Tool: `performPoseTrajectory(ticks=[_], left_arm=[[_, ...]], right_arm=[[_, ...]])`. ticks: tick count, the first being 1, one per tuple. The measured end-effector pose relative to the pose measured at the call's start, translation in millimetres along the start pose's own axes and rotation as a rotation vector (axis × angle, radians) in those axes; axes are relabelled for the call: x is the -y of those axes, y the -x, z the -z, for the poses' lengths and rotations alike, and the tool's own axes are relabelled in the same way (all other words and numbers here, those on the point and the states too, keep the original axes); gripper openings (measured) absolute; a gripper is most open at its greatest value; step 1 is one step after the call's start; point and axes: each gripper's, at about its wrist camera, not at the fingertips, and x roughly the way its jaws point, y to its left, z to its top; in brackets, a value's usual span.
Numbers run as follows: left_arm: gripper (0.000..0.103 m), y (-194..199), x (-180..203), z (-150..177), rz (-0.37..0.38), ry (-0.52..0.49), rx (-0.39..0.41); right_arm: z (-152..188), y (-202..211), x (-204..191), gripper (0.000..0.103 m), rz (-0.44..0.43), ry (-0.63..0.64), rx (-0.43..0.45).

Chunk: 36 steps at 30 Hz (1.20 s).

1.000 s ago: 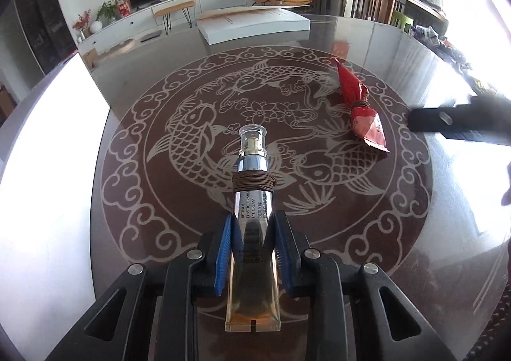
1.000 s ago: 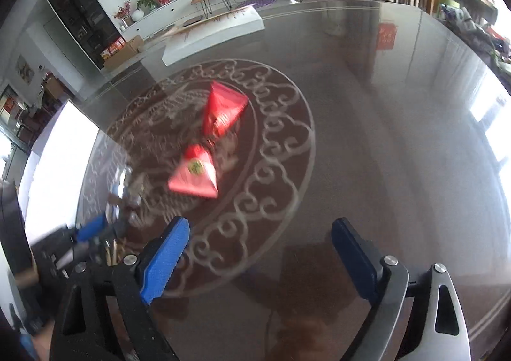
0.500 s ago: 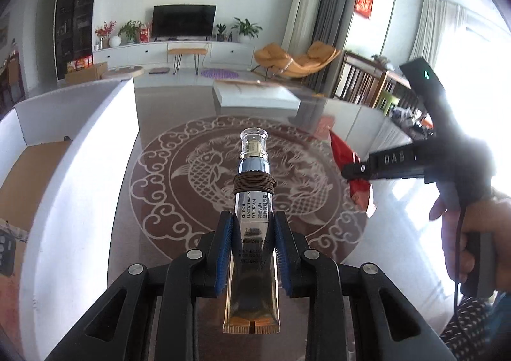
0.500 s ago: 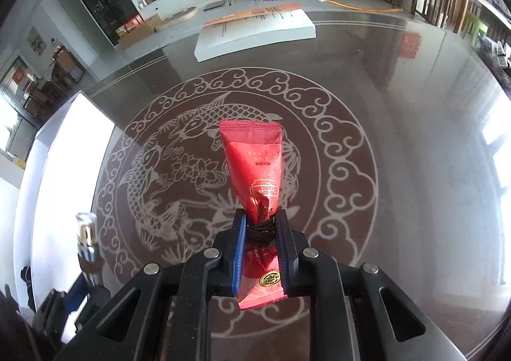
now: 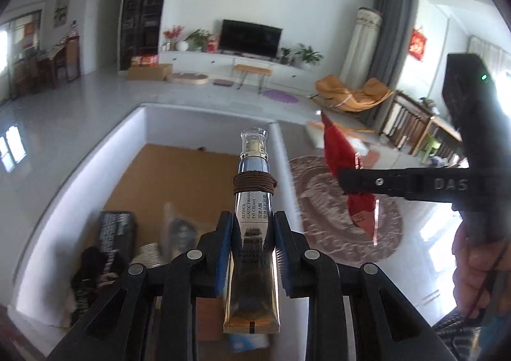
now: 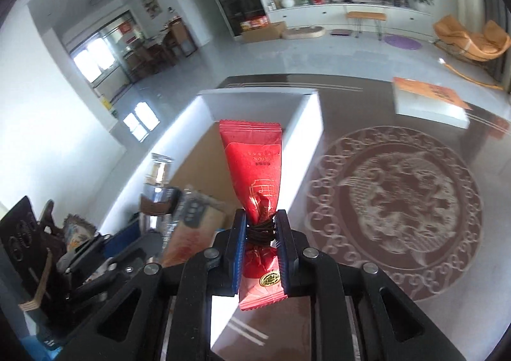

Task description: Organize objects

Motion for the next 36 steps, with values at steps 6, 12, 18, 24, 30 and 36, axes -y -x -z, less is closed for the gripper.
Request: performPoseTrajectory(ticks=[6, 12, 18, 24, 30, 36], left_arm=[[0.045, -37.6, -57.0, 15.9, -0.177, 0.059, -0.165], [0.089, -36.4, -52.5, 12.0, -0.287, 0.069, -0.143], [0.091, -13.5, -27.9, 4.4, -0.422, 0.085, -0.102], [0.091, -4.1, -12.5, 6.6, -0.485, 0.04, -0.124], [0.091, 6.7, -13.2, 9.2, -0.528, 0.033, -0.139], [0.091, 6.0, -29.5, 7.6, -0.499, 0.101, -0.201]], right_arm=[[21.6, -72.0, -50.4, 0.022, -0.058, 0.061, -0.182], [30.7, -69.5, -37.8, 0.051, -0.001, 0.057, -0.189], [21.2, -33.7, -25.0, 0.072, 0.071, 0.079, -0.116], [18.1, -24.1, -32.4, 0.072, 0.12, 0.135, -0.101], [17.6, -23.4, -38.8, 0.081, 0.178, 0.18, -0.11], [20.8, -29.3, -44.1, 0.096, 0.166, 0.196, -0.142]])
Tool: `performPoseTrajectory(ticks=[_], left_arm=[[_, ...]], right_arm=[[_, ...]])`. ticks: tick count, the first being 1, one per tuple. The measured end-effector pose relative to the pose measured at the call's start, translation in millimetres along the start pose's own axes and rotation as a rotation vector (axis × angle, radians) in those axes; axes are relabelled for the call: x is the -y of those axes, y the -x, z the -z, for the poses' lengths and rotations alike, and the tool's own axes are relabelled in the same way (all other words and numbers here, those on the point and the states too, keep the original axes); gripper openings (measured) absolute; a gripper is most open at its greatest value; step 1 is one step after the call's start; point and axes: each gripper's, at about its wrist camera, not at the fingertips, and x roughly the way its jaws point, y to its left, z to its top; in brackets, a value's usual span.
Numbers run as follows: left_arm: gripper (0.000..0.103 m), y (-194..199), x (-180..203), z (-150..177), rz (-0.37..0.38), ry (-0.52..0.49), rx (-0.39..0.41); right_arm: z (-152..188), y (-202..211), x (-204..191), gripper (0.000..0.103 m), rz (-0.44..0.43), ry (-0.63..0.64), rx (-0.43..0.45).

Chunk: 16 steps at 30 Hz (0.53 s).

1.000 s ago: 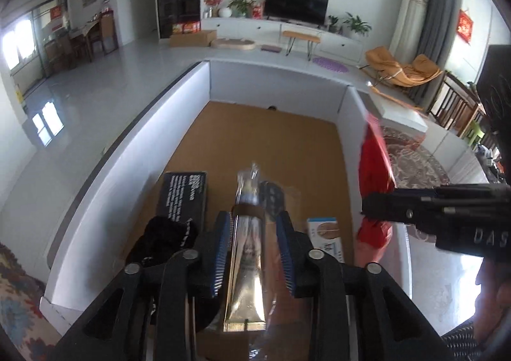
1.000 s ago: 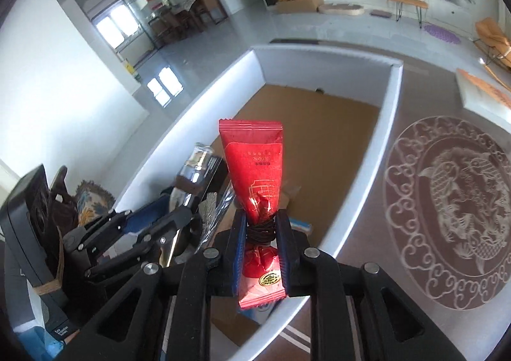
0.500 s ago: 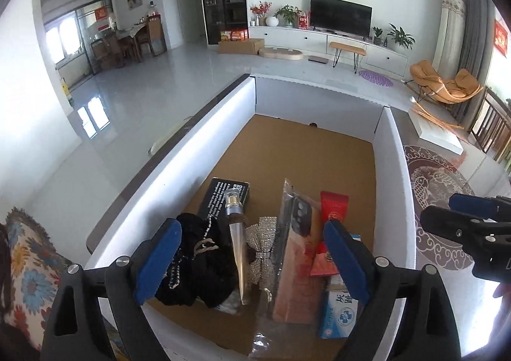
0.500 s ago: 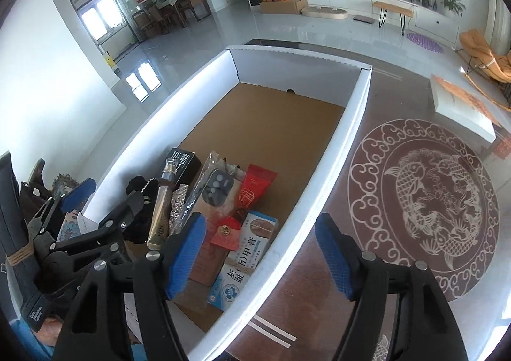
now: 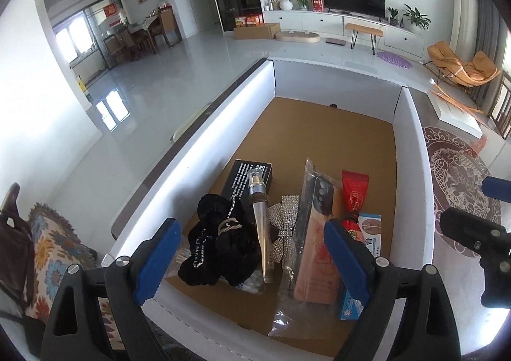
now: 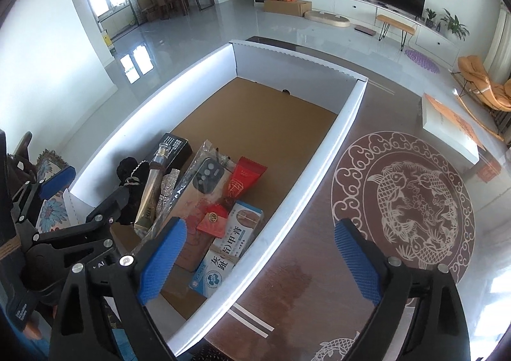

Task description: Organize objects

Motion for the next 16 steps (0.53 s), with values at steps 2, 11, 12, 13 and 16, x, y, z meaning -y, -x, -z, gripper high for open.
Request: performPoseTrajectory(ticks=[2, 11, 12, 13, 16], left_arm=[[0.091, -2.4, -1.7, 0.8, 0.004, 0.011, -0.01], [0.091, -1.5, -6.8, 3.8, 0.032, 0.047, -0.017], [0.091, -0.2, -8.5, 3.8, 0.038, 0.055, -0.016], [0.091, 1.7, -10.6, 4.2, 0.043, 0.067, -0.01], [0.091, 11.9, -17.2, 4.6, 0.037, 0.098, 0.03]], right_arm=[[1.2, -4.2, -1.6, 0.096, 0.0, 0.0, -0.011], [4.8, -11.0, -8.7, 0.096, 0.0, 0.012, -0.032], [4.5, -10.5, -9.9, 0.096, -0.003, 0.013, -0.03], [3.9, -10.3, -11.4, 0.096, -0.004, 0.014, -0.029], [2.5, -10.2, -17.4, 0.096, -0.01, 0.019, -0.027]])
